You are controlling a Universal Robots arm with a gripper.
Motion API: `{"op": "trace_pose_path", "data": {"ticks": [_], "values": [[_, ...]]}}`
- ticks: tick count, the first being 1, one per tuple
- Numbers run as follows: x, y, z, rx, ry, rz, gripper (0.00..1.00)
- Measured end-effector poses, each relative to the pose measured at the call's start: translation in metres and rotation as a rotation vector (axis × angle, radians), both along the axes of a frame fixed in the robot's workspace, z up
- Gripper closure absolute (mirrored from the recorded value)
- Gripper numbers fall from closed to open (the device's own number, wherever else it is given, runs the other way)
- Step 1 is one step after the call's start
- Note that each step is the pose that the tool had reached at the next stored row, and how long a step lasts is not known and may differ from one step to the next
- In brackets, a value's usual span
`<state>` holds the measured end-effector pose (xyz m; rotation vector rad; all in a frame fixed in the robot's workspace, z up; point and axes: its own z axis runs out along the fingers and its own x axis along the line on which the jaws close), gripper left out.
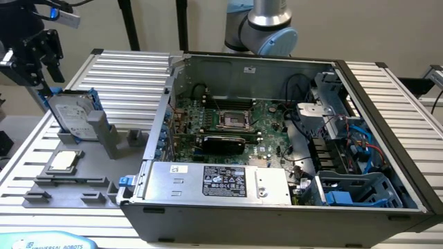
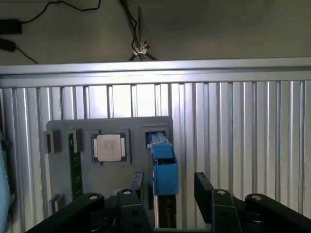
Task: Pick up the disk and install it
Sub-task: 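Pick up the disk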
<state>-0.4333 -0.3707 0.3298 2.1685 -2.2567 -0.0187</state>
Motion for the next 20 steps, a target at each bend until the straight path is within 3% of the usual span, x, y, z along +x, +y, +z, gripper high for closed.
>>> {"op": "trace_pose_path", "data": {"ticks": [12,20], "values": [[0.0,0.0,-0.0116,-0.0047,-0.0002,0.0,0.46],[0.0,-0.0008,-0.0227,-0.0046,-0.0021,0.001,0.46]]}}
